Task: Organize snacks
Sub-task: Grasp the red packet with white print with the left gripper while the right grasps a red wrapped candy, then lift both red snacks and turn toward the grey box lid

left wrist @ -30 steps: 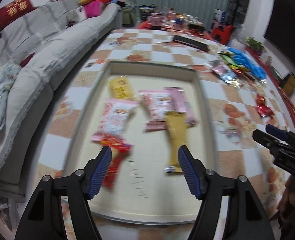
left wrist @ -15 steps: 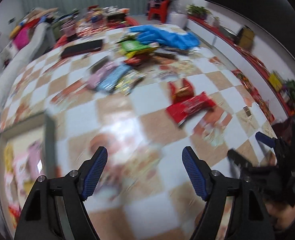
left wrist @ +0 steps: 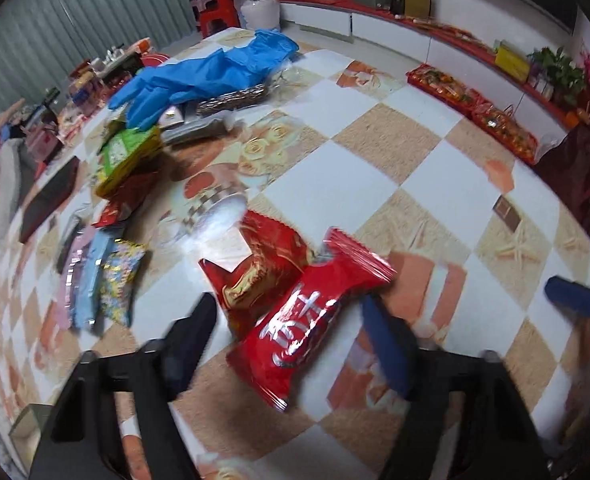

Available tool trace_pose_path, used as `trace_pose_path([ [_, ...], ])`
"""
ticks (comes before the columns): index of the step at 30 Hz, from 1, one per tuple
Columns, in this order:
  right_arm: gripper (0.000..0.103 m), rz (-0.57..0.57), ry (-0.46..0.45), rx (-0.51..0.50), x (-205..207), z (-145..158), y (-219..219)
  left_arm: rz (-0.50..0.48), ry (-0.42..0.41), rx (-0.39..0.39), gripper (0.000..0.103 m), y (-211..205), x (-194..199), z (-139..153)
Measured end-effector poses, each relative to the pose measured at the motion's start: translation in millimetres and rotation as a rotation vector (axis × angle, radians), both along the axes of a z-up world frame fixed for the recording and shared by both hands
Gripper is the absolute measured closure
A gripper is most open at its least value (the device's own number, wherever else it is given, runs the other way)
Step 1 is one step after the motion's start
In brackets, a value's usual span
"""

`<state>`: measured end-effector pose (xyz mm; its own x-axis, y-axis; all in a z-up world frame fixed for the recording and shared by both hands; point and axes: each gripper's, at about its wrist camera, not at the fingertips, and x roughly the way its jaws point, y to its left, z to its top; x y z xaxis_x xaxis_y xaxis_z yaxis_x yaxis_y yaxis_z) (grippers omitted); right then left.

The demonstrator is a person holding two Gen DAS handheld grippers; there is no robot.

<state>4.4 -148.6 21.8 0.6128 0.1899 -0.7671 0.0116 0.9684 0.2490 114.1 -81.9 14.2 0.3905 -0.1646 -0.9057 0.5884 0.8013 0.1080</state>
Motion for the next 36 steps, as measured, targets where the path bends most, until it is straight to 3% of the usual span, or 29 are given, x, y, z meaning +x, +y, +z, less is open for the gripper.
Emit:
trace_pose_path([
  [1,0.0,0.0,-0.001,0.003,-0.2,0.1,-0.2,-0.003,0.038,-0.046,0.075,0.7,0.3,0.3],
  [2,0.0,0.0,-0.003,0.008,-0.5,0.1,-1.3,0.0,0.044,-0.057,0.081,0.1,-2.0,0.7],
  [5,0.0,-0.001,-0.007,0.021,-1.6,0.2,-3.1,0.009,-0.022,-0.034,0.081,0.8,-18.1,0.5],
  [7,0.0,-0.001,-0.007,0.02,-1.9,0.0,-3.6,0.045,-0.014,-0.073,0.082,12.0,-26.7,1.0],
  [12,0.0,-0.005,0.014,0.019,1.9,2.3,-4.0,0.237,-0.066,-0.116,0.082,69.7,-71.1,3.1],
  [15,0.0,0.023,-0.016,0.08,17.1,15.2,-4.9,0.331,-0.071,-0.181,0.082,106.2,-104.7,0.2],
  [22,0.0,0.123,-0.027,0.016,119.9,31.0,34.2,0.402,-0.13,-0.214,0.081,142.0,-139.4,-0.4],
  [28,0.0,0.215,0.01,-0.16,185.3,10.1,86.1,0.408,-0.125,-0.266,0.08,149.5,-137.9,-1.6],
  [29,0.008,0.227,0.008,-0.194,190.0,7.1,90.6,0.409,-0.124,-0.269,0.08,149.4,-138.2,-1.2],
  [30,0.042,0.233,0.036,-0.239,195.8,-0.3,94.8,0.41,-0.125,-0.269,0.08,149.2,-138.2,-1.1],
  [31,0.057,0.226,0.052,-0.26,197.9,-3.9,95.4,0.411,-0.127,-0.267,0.08,148.9,-137.9,-1.2],
  [33,0.059,0.224,0.064,-0.189,192.9,-3.4,91.0,0.416,-0.126,-0.272,0.08,149.2,-136.9,-1.5],
  [36,0.06,0.245,0.03,-0.206,163.0,-0.2,93.0,0.428,-0.122,-0.291,0.08,152.4,-134.5,-1.8],
])
